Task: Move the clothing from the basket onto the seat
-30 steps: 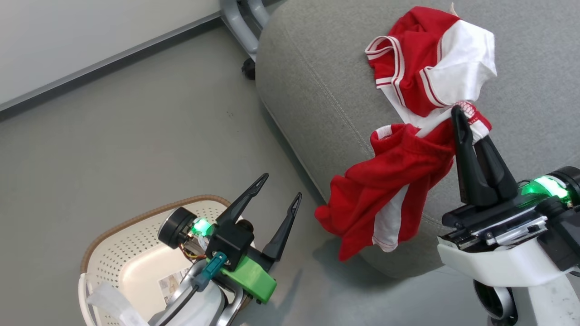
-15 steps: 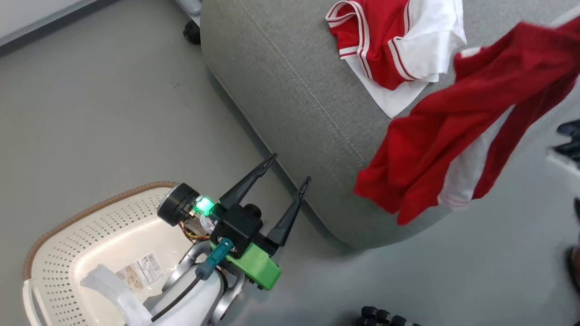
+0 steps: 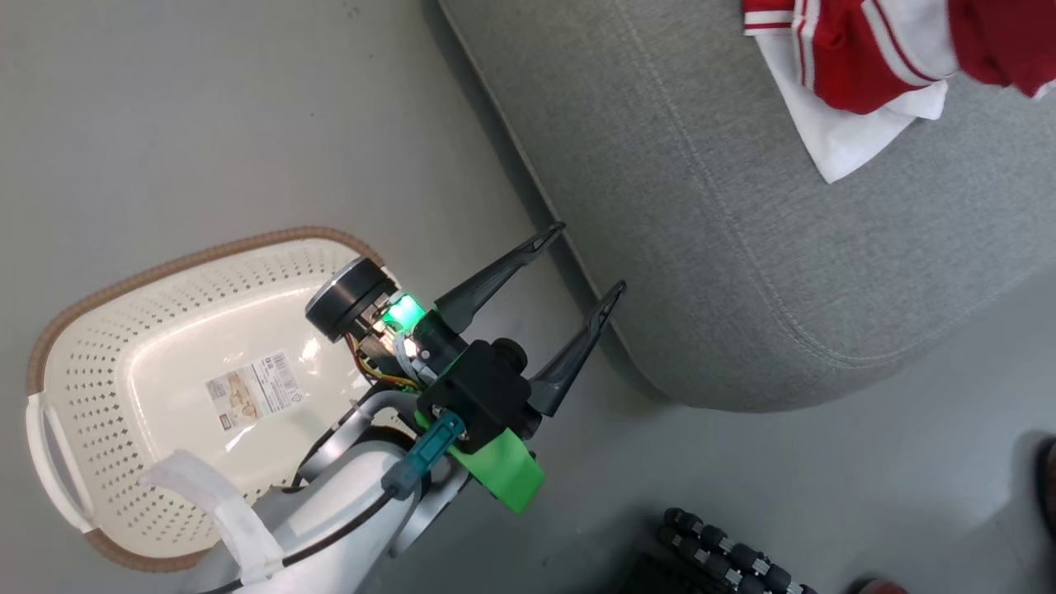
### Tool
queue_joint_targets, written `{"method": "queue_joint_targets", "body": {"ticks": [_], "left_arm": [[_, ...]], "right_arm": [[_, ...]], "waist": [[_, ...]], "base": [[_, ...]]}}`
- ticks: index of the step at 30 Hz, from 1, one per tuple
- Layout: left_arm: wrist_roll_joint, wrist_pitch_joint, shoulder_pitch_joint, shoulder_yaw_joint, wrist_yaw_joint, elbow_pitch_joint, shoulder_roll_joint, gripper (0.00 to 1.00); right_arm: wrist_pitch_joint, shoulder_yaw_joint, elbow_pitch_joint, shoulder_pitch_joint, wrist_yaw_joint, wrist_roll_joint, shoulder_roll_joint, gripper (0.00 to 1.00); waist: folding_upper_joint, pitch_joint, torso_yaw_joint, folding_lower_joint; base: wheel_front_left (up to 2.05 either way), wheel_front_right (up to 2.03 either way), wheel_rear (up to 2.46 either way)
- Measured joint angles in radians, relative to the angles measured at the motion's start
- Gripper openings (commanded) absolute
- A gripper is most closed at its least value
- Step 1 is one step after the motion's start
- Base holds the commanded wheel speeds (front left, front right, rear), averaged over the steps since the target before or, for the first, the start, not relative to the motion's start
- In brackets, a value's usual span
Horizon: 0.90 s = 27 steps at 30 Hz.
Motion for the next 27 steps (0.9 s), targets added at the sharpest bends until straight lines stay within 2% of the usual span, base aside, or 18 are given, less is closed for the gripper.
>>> {"method": "queue_joint_targets", "body": {"ticks": [5,10,16,21,27], "left_arm": [[0.005,-0.001,-0.025,-0.008,-0.007,-0.01,0.008,1.0],[0.005,-0.005,-0.049,-0.01,-0.012,-0.011,0.012,1.0],[-0.004,-0.003,-0.066,-0.014,-0.014,-0.003,0.015,1.0],[-0.018,-0.004,-0.067,-0.011,-0.015,0.004,0.015,1.0],[-0.056,-0.03,-0.059,0.015,0.003,0.016,0.012,1.0]], "right_arm": [[-0.001,0.013,0.087,-0.173,0.0,-0.013,-0.095,0.0],[-0.001,0.03,0.176,-0.185,0.0,-0.03,-0.105,0.0],[0.0,0.005,0.323,0.001,0.0,-0.065,-0.012,0.0],[-0.001,-0.057,0.369,0.157,0.0,-0.077,0.08,0.0],[0.0,-0.072,0.436,0.319,0.0,-0.082,0.195,0.02]], "waist": [[-0.0001,0.07,0.054,0.0],[-0.0001,0.13,0.093,0.0],[0.0,0.187,0.125,0.0001],[-0.0001,0.19,0.141,0.0001],[-0.0001,0.167,0.133,0.0]], "base": [[0.0,0.0,0.0],[0.0,0.0,0.0],[0.0,0.0,0.0],[0.0,0.0,0.0],[0.0,0.0,0.0]]}}
